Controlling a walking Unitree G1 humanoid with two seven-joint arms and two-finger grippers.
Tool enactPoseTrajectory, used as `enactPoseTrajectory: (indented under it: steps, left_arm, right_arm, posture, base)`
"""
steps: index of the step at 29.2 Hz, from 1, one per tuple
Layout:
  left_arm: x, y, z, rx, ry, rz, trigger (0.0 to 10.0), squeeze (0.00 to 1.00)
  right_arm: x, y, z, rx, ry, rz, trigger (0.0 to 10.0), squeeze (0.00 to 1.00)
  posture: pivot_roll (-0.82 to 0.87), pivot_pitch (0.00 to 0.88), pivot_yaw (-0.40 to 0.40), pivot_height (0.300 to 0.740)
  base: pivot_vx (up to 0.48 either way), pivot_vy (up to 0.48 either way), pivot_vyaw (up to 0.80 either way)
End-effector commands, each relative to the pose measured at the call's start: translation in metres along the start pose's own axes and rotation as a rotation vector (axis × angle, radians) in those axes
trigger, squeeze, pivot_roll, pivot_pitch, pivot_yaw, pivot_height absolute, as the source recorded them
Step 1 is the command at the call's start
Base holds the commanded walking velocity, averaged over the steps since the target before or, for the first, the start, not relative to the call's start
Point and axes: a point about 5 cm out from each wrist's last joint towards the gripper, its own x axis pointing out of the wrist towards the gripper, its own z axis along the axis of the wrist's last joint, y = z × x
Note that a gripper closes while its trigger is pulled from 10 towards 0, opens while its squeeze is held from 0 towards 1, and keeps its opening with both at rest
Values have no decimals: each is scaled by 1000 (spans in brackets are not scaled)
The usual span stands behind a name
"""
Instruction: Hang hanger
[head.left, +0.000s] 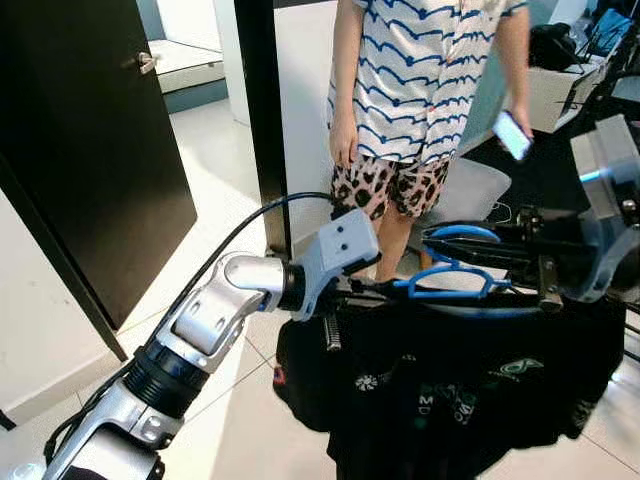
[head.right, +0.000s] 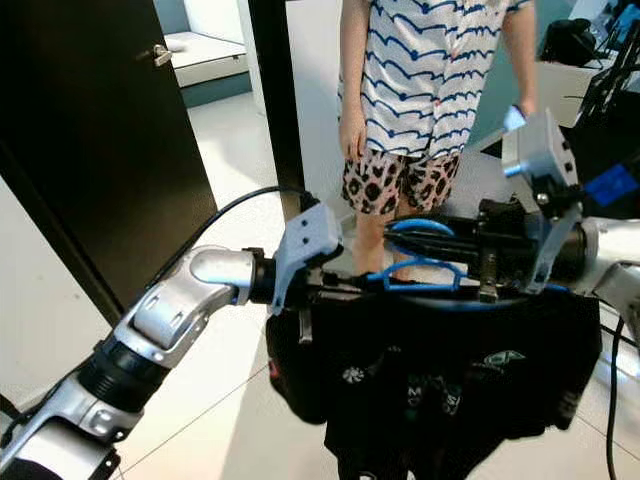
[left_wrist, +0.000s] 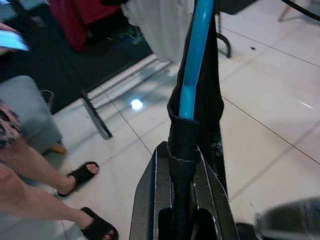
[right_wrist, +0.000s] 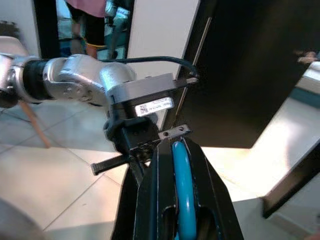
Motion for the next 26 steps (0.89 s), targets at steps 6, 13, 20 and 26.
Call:
enactPoseTrajectory:
  steps: [6,13,20,26]
  left_arm:
    - [-8,17,13,80,-60,94,0,0]
    - [-9,12,5,74,-42,68,0,0]
    - [-14,7,-9,64,5,47,0,0]
    - [-38,-1,-58,-28,166,102,0,0]
  right_arm:
    - [2,-8,-1,-6,-4,-55,10000,0]
    - [-4,-15,-7,31,-17,-136,10000,1000]
    - [-24,-26,-6,47,-88,-279,10000,1000]
    - [-82,-31,-29,151,-228,-701,10000,1000]
  posture:
    - [84,0,59,740]
    - [83,0,57,740]
    - [85,0,53,740]
    - [75,0,46,740]
  base:
    - [0,0,0]
    - [0,0,0]
    - [0,0,0]
    - [0,0,0]
